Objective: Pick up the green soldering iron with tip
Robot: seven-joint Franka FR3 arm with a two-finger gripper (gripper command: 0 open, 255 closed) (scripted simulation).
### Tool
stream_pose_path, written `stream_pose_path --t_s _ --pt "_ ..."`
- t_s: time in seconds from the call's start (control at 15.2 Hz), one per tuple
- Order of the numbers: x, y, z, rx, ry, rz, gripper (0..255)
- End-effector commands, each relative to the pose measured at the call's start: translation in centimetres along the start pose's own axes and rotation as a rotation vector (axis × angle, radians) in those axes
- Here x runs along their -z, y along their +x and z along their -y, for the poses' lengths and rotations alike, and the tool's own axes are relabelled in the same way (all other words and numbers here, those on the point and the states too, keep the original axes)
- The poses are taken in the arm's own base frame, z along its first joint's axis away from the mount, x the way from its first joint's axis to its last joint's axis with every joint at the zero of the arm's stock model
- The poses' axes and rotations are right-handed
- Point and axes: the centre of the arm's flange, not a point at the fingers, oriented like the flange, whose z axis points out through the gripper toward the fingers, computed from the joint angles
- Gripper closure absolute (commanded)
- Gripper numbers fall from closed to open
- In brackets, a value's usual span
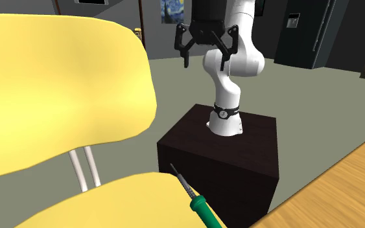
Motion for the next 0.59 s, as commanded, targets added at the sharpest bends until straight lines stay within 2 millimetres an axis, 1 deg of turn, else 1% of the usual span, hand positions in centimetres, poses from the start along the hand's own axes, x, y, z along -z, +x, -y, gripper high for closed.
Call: stream_pose_path --t_s 0.0,0.53 --pt "-0.9 2.5 0.1 0.032 0.009 -0.005 0" --pt "-5.1 12.0 -0.2 0.156 0.046 -0.016 0"
